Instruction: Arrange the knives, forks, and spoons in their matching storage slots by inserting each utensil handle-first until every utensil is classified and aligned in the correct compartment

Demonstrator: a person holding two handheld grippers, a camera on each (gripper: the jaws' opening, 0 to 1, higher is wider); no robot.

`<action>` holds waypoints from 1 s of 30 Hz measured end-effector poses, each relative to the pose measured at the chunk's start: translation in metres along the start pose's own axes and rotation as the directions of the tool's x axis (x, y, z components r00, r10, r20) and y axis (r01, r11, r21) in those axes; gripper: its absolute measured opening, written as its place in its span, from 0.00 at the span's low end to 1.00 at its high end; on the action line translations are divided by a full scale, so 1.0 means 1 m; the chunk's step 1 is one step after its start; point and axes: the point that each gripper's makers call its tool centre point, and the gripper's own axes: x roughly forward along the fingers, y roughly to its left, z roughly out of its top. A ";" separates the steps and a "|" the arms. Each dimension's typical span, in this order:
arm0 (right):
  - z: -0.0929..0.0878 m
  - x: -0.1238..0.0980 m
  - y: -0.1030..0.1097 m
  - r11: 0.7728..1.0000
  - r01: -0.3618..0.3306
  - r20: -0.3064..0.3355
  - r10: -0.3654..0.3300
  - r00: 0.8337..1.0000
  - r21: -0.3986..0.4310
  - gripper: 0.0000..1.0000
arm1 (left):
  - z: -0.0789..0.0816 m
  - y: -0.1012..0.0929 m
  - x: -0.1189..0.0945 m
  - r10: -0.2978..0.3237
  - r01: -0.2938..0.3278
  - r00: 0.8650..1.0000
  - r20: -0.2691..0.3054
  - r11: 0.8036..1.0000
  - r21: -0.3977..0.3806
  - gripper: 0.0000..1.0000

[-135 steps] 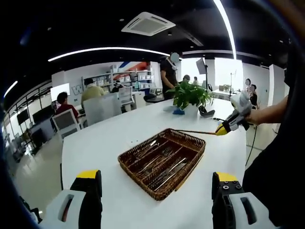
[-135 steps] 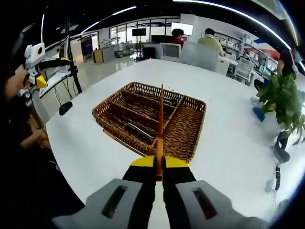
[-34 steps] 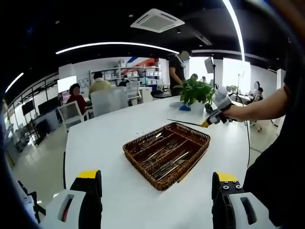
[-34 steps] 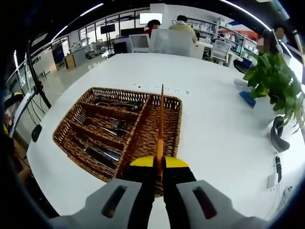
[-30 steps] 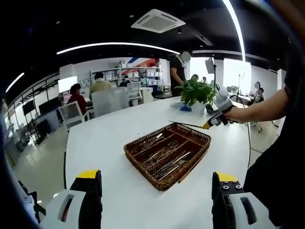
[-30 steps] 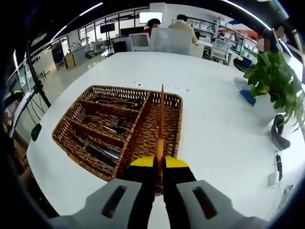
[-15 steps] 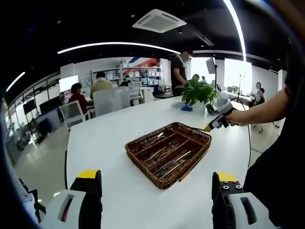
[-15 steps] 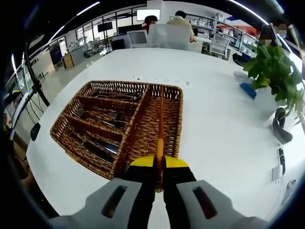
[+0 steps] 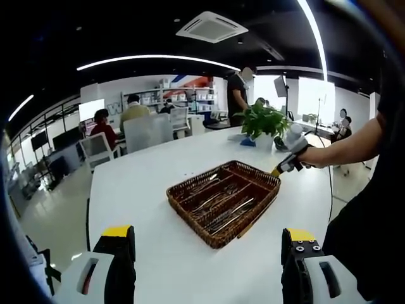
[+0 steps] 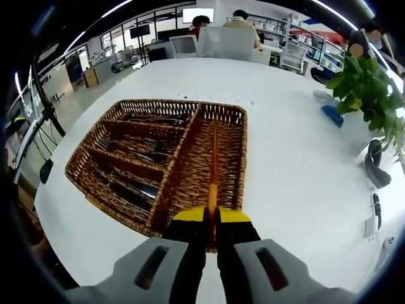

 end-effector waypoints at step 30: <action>-0.023 0.028 0.009 0.997 -0.038 -0.140 0.048 0.989 0.072 0.02 | -0.008 0.008 -0.002 0.010 -0.011 1.000 -0.009 1.000 -0.018 1.00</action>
